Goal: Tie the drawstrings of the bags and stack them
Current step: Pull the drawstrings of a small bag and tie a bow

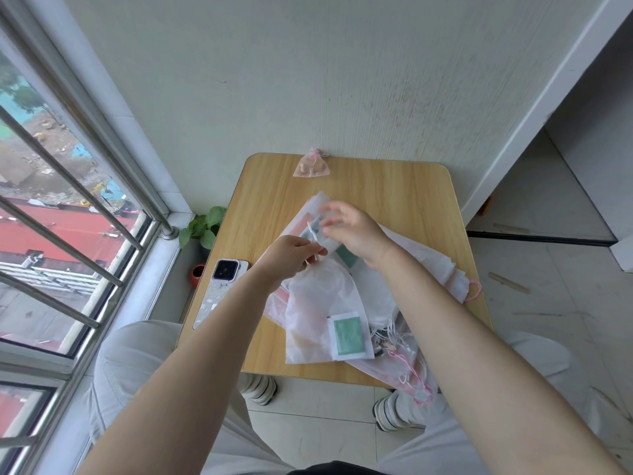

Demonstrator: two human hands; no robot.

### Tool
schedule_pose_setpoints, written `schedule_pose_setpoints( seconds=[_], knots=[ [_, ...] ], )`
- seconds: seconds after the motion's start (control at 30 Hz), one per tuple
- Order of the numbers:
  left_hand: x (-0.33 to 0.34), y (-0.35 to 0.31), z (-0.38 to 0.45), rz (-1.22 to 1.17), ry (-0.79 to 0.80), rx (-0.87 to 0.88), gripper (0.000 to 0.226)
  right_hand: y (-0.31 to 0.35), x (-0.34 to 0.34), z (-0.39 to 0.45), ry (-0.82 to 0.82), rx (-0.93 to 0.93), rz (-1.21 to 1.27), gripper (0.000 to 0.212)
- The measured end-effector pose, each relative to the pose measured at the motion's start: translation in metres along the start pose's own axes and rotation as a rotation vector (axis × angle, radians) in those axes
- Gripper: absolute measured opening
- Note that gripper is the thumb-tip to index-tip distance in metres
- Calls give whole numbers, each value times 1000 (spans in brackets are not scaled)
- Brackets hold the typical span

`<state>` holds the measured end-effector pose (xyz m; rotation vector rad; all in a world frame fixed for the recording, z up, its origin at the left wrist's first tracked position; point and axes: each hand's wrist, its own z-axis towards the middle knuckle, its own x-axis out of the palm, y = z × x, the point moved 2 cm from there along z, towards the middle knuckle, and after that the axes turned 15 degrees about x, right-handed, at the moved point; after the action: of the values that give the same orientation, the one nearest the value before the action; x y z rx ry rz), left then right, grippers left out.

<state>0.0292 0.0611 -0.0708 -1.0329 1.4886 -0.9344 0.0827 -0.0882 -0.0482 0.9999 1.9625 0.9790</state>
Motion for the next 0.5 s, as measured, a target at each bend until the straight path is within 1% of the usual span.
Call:
schedule_pose_setpoints(
  seconds=[0.07, 0.13, 0.17, 0.23, 0.3, 0.4, 0.5],
  knots=[
    [-2, 0, 0, -47, 5, -44, 26, -9, 4, 0, 13, 18, -114, 24],
    [-2, -3, 1, -75, -3, -70, 23, -15, 8, 0, 8, 0, -135, 15],
    [-2, -4, 2, -85, -6, -79, 22, -17, 10, 1, -21, -19, -145, 12],
    [-3, -5, 2, -97, -6, -95, 21, -19, 10, 5, -95, -43, -194, 10],
    [-3, -4, 3, -87, 4, -97, 23, -19, 10, 7, -130, -45, -226, 9],
    [-2, -3, 2, -55, 3, -70, 23, -18, 8, 7, -110, -49, -285, 7],
    [-1, 2, 3, -96, -99, -69, 19, -20, 4, 8, -74, -6, -403, 8]
  ],
)
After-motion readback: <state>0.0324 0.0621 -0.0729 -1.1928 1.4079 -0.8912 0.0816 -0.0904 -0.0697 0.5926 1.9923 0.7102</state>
